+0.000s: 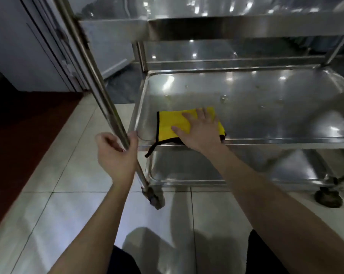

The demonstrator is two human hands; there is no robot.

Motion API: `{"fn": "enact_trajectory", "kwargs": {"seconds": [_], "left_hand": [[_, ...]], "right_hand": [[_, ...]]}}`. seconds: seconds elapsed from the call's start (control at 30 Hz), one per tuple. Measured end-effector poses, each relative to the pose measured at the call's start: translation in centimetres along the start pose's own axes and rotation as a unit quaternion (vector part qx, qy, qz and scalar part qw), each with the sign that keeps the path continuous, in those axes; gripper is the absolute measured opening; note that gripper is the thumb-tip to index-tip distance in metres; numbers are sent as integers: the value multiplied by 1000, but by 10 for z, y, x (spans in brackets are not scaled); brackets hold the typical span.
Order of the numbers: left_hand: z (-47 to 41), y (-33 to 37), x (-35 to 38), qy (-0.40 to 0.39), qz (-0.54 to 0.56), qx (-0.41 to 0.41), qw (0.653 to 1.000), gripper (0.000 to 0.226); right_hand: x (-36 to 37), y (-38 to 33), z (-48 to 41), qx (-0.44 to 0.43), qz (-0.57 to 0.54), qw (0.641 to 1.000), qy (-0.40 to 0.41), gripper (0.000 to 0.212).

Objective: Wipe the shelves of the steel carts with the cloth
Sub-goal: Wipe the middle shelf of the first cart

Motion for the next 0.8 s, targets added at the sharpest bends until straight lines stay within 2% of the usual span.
{"fn": "enact_trajectory", "kwargs": {"seconds": [0.07, 0.1, 0.17, 0.2, 0.27, 0.4, 0.53, 0.6, 0.7, 0.8], "left_hand": [[-25, 1, 6, -3, 53, 2, 999, 56], [-39, 11, 13, -32, 90, 6, 995, 52], [-63, 26, 29, -90, 152, -5, 984, 30], [-72, 25, 37, -104, 167, -22, 980, 30], [-76, 18, 47, -120, 165, -70, 976, 44], [-73, 7, 54, -100, 166, -87, 977, 43], [-77, 0, 60, -75, 169, -84, 979, 49], [-78, -3, 64, -73, 181, -85, 977, 53], [-77, -3, 64, -62, 185, -91, 977, 54], [-77, -3, 65, -57, 196, -92, 975, 54]], "right_hand": [[22, -1, -8, 23, 22, 999, -43, 92], [29, -1, -11, 31, 32, 997, -58, 94], [32, 1, -14, 36, 35, 996, -73, 98], [33, 3, -13, 36, 32, 996, -79, 99], [31, 10, -10, 33, 27, 995, -87, 99], [14, 56, -14, 61, 21, 995, -70, 100], [-27, 136, -30, 146, 33, 988, -39, 108], [-37, 154, -41, 181, 42, 982, -42, 109], [-31, 136, -63, 201, 45, 978, -44, 112], [-9, 81, -94, 169, 35, 984, -49, 110]]}}
Point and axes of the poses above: each hand's wrist, its own z-axis away from the middle knuckle, its own x-axis out of the palm, y = z × x, the point moved 9 cm from there along -z, towards the middle knuckle, and after that the axes turned 15 degrees about -z, right-handed, at the moved point
